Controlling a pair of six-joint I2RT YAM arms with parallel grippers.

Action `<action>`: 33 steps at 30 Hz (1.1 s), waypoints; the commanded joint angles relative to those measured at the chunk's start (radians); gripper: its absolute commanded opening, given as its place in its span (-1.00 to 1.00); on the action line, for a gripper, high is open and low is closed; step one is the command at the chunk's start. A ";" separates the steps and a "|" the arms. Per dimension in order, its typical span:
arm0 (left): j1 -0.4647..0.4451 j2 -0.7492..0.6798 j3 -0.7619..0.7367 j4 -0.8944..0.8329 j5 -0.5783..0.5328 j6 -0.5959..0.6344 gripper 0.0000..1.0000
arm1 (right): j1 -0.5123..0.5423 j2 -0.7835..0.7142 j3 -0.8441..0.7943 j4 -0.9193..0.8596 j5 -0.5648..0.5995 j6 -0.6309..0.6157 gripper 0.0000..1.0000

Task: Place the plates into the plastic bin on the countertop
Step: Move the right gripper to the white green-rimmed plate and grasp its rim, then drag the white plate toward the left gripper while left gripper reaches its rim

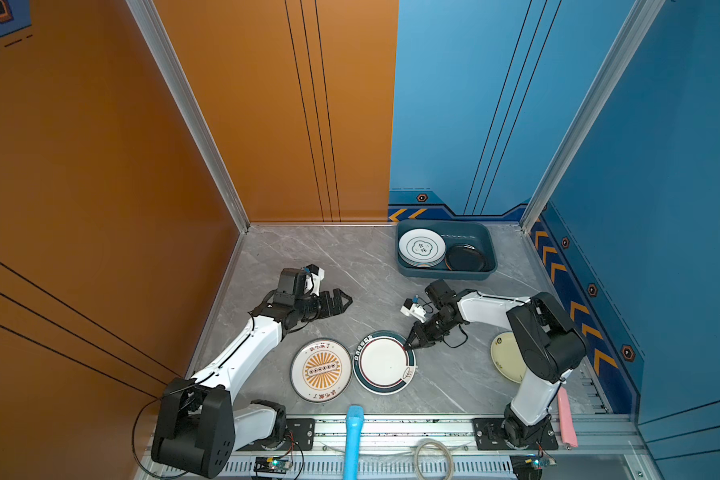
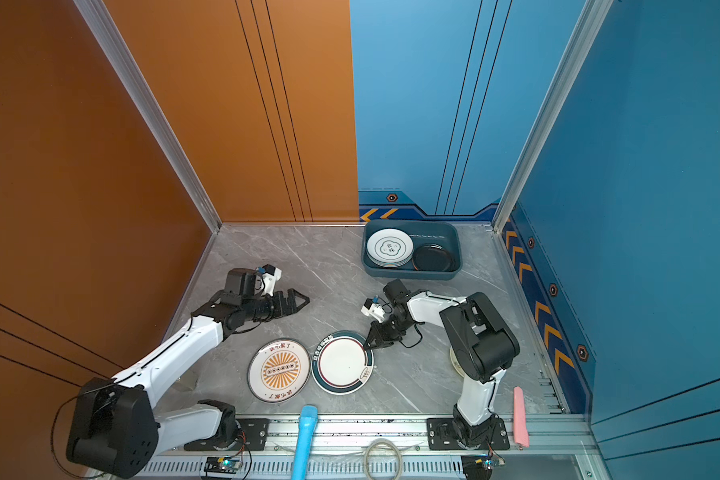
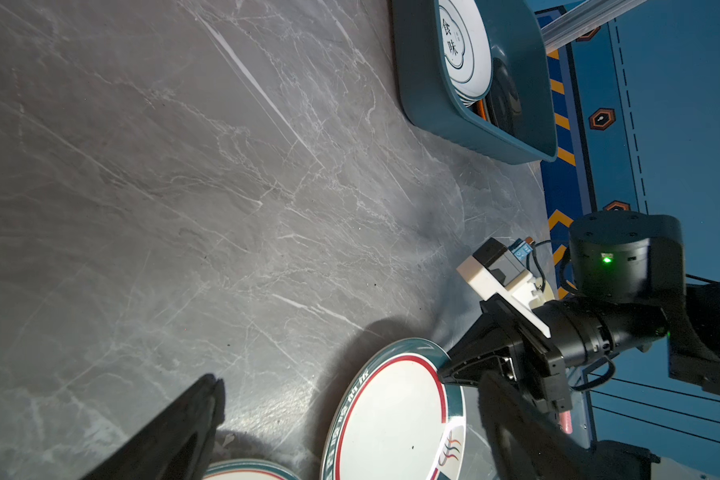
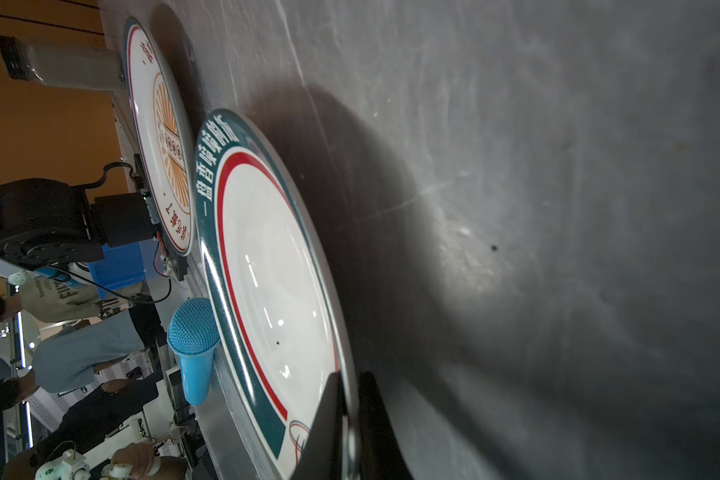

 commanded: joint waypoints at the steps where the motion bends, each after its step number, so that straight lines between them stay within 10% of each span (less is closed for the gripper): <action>1: -0.014 0.020 -0.006 0.038 0.029 -0.011 0.96 | -0.043 -0.097 -0.024 0.001 0.064 0.047 -1.00; 19: -0.200 0.143 -0.110 0.524 0.201 -0.194 0.83 | -0.297 -0.440 -0.102 0.157 -0.064 0.335 -1.00; 33: -0.270 0.248 -0.092 0.746 0.239 -0.339 -0.54 | -0.300 -0.467 -0.126 0.244 -0.083 0.416 -1.00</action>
